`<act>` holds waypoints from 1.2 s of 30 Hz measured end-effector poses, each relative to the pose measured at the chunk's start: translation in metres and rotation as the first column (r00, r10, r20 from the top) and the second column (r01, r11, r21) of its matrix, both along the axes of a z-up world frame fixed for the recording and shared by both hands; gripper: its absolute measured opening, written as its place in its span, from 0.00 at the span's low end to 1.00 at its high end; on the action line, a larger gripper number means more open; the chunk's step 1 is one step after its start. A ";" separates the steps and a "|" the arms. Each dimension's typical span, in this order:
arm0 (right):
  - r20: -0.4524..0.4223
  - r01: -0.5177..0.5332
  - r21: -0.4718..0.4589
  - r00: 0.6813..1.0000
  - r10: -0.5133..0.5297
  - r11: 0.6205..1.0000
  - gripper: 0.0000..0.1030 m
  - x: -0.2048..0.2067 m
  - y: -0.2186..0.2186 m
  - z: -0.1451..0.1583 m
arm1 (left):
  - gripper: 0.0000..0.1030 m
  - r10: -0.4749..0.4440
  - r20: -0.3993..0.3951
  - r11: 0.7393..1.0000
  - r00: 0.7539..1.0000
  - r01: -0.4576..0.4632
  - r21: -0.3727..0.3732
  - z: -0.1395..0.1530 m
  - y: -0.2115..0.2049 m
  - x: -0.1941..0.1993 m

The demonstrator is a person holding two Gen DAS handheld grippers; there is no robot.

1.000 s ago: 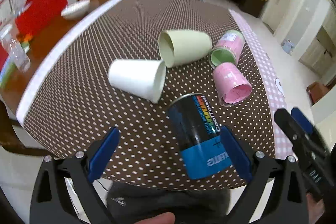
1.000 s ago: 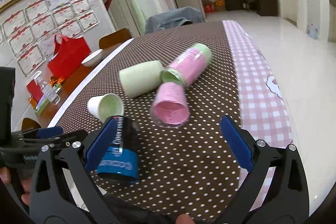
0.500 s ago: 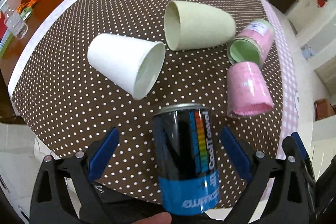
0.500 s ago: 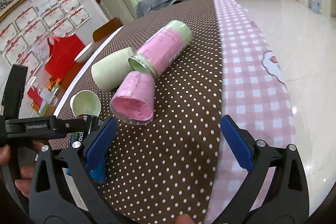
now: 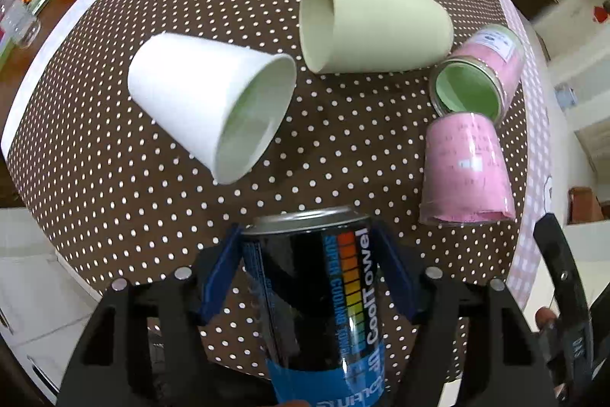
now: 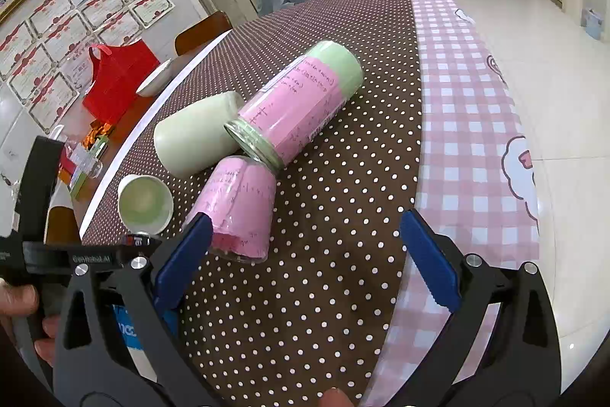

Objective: Flip cup upside down
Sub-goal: 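Rotate the held can with the left gripper so its metal end faces up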

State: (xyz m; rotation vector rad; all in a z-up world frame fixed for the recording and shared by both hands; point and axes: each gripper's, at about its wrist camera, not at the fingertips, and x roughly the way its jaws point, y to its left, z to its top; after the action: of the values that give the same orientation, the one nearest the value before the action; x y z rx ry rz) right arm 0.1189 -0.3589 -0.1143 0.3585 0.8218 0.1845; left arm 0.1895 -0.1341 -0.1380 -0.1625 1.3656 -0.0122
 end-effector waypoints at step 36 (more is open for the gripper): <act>0.138 0.243 -0.190 0.966 -0.219 0.951 0.94 -0.064 0.100 0.073 | 0.66 -0.374 0.353 0.893 0.858 0.435 -0.111 0.049 0.077 -0.041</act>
State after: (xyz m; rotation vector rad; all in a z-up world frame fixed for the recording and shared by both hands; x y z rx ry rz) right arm 0.0550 -0.2585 -0.0409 0.2440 0.6711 -0.0988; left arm 0.1482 -0.0573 -0.0892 -0.0225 1.0451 -0.5075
